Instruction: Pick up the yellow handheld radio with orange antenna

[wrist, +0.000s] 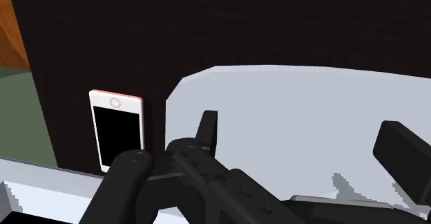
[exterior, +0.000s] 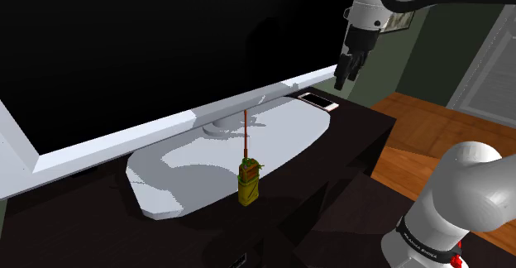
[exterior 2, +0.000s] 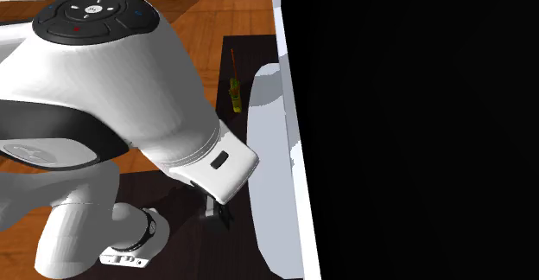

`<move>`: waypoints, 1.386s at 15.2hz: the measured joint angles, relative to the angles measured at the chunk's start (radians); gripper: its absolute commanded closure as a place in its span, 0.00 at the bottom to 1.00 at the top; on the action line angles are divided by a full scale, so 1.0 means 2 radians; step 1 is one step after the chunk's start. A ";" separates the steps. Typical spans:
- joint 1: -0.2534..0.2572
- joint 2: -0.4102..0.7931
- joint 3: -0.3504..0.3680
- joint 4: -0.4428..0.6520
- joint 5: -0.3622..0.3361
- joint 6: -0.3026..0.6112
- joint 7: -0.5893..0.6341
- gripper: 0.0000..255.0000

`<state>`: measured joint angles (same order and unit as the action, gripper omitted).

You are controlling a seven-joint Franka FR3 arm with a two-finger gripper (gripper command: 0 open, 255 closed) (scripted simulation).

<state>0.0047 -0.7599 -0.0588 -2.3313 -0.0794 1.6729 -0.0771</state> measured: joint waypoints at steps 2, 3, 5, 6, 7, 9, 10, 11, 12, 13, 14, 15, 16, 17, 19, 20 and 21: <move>0.002 -0.003 0.004 -0.006 0.003 0.004 0.004 0.00; 0.006 -0.001 0.010 -0.007 0.007 0.010 0.008 0.00; 0.016 -0.002 0.027 -0.012 0.019 0.019 0.023 0.00; 0.021 -0.003 0.038 -0.020 0.026 0.028 0.033 0.00; 0.027 -0.003 0.049 -0.021 0.033 0.032 0.043 0.00; 0.036 0.004 0.064 -0.023 0.043 0.047 0.055 0.00; 0.040 0.002 0.070 -0.028 0.047 0.054 0.059 0.00; 0.047 0.005 0.083 -0.030 0.055 0.061 0.070 0.00; 0.053 0.004 0.094 -0.036 0.061 0.069 0.080 0.00; 0.058 0.004 0.103 -0.041 0.067 0.079 0.088 0.00; 0.062 0.009 0.112 -0.039 0.071 0.085 0.095 0.00; 0.067 0.016 0.122 -0.035 0.076 0.092 0.103 0.00; 0.072 0.020 0.134 -0.034 0.081 0.099 0.113 0.00; 0.075 0.031 0.145 -0.028 0.085 0.108 0.122 0.00; 0.083 0.040 0.163 -0.029 0.092 0.125 0.136 0.00; 0.087 0.047 0.175 -0.026 0.096 0.134 0.145 0.00; 0.091 0.050 0.185 -0.024 0.099 0.139 0.153 0.00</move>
<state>0.1875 -0.6605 0.3106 -2.3803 0.1188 1.9501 0.2295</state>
